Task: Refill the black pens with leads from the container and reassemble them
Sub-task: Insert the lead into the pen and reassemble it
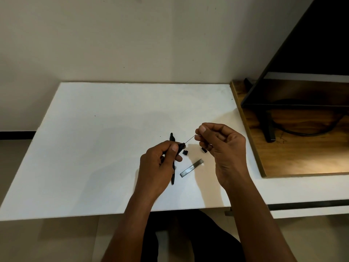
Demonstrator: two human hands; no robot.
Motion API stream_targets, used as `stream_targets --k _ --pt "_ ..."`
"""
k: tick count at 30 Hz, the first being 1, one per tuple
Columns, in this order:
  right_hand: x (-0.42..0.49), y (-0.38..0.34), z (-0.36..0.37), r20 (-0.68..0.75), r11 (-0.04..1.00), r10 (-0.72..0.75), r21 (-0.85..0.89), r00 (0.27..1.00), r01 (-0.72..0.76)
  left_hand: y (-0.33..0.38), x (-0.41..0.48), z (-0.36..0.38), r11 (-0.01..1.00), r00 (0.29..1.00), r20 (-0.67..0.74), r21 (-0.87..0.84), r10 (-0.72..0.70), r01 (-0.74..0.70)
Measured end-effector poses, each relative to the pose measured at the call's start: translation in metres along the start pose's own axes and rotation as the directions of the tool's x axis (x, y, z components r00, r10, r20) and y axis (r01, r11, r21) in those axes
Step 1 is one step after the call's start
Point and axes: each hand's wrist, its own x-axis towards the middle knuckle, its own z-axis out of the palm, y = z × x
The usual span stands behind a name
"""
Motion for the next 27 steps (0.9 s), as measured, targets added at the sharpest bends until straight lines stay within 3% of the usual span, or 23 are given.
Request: stream_targets --k 16,27 --pt "0.0012 0.0017 0.001 0.029 1.0 0.018 0.021 0.999 -0.019 0.002 0.0 -0.0022 0.999 1.0 0.01 -0.039 -0.002 0.002" --pt "-0.0008 0.0047 0.0056 0.282 0.955 0.044 -0.293 0.958 0.043 0.0021 0.0011 -0.0042 0.982 0.999 0.038 -0.183 -0.033 0.04"
